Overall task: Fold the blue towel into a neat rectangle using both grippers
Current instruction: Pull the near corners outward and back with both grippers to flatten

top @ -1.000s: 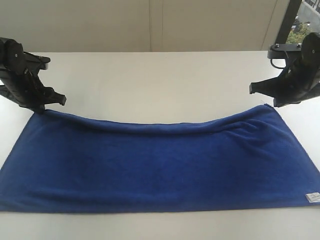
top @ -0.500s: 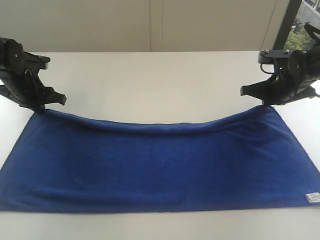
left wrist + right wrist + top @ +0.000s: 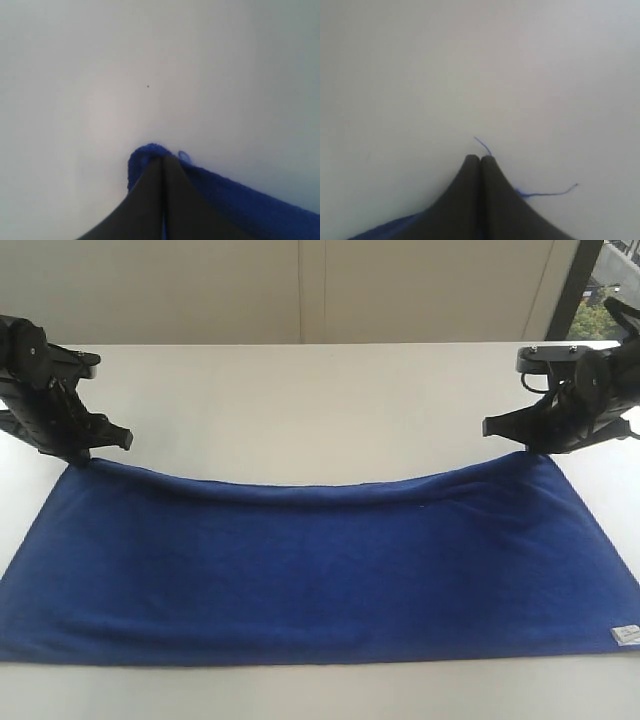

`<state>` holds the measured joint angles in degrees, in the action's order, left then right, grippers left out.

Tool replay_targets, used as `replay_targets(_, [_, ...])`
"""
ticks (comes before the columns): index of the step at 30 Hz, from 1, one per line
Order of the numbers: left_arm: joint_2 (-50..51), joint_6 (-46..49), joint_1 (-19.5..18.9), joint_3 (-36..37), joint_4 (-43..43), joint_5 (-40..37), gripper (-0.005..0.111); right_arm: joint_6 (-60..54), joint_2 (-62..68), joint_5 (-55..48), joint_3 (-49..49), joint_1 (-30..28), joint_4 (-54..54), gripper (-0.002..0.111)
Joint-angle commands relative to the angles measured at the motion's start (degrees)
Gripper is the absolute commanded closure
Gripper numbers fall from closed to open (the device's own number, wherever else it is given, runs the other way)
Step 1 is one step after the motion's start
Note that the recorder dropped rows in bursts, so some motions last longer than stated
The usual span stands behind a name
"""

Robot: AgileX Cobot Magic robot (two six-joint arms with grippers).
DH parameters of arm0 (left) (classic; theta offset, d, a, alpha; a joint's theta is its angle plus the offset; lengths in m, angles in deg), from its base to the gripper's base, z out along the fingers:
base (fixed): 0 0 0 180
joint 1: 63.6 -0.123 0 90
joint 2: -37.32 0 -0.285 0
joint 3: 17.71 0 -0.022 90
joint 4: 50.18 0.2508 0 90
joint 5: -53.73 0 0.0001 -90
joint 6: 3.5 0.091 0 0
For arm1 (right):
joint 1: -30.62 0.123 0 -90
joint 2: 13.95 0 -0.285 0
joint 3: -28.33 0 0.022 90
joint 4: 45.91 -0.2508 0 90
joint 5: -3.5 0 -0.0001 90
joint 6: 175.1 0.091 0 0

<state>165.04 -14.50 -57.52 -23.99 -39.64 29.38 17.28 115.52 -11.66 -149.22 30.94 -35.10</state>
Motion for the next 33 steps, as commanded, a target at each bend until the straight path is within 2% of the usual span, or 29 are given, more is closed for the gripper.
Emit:
replay_targets(1, [0.6, -4.5, -0.2, 0.1, -0.2, -0.7, 0.107, -0.2, 0.8, 1.3, -0.1, -0.5, 0.7, 0.108])
replay_targets(7, [0.7, -9.3, -0.2, 0.1, 0.5, -0.2, 0.107, 5.7, 2.4, 1.5, -0.1, -2.0, 0.7, 0.108])
replay_targets(14, [3.1, -16.3, -0.2, 0.1, 0.8, 2.7, 0.107, 6.1, 4.7, 3.2, -0.1, -2.2, 0.7, 0.108])
replay_targets(22, [3.6, -17.8, -0.6, 0.1, 2.3, 6.3, 0.107, 6.1, 4.7, 5.3, -0.1, -3.4, 0.7, 0.108])
replay_targets(33, [3.6, -18.8, -2.4, 0.1, 2.4, 2.1, 0.107, 6.0, 4.7, 6.0, -0.1, -3.8, 0.7, 0.108])
